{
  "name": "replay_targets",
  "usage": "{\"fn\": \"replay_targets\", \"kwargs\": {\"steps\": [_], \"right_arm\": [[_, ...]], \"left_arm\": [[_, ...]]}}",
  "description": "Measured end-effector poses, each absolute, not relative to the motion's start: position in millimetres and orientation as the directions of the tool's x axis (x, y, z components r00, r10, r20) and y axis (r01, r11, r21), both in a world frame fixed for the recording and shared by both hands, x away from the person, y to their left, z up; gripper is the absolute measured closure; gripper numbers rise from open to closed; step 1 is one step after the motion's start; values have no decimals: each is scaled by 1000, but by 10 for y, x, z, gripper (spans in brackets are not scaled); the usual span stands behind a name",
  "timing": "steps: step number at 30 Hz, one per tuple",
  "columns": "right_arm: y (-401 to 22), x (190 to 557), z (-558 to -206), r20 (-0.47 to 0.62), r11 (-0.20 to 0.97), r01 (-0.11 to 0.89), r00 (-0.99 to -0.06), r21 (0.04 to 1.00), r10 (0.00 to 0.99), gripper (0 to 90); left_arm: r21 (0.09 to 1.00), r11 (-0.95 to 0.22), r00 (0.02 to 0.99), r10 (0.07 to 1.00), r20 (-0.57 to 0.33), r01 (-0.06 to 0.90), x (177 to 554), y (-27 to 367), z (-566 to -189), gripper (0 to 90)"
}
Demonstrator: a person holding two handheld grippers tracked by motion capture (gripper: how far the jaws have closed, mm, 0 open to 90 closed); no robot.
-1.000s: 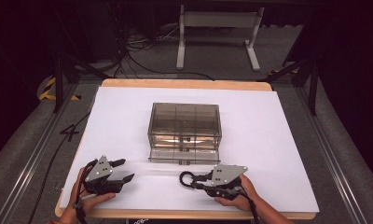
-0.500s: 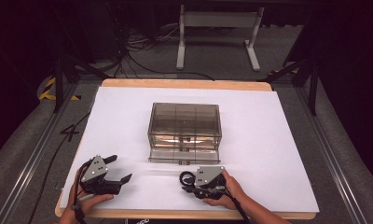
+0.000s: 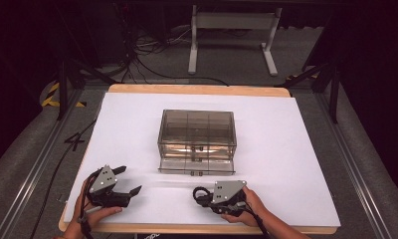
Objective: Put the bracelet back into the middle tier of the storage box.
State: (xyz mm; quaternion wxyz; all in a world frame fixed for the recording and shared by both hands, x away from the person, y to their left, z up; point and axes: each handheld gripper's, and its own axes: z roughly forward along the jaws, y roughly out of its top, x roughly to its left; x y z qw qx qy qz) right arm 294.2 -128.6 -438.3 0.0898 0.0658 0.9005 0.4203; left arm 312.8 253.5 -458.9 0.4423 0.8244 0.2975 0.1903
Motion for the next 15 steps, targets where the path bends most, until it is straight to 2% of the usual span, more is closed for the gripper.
{"fn": "replay_targets", "kwargs": {"steps": [15], "right_arm": [[-1385,2845,-4210,-119,592,13,-976,806,184,859]], "left_arm": [[849,-426,741,669,62,313,3108,2529,-4569,143]]}}
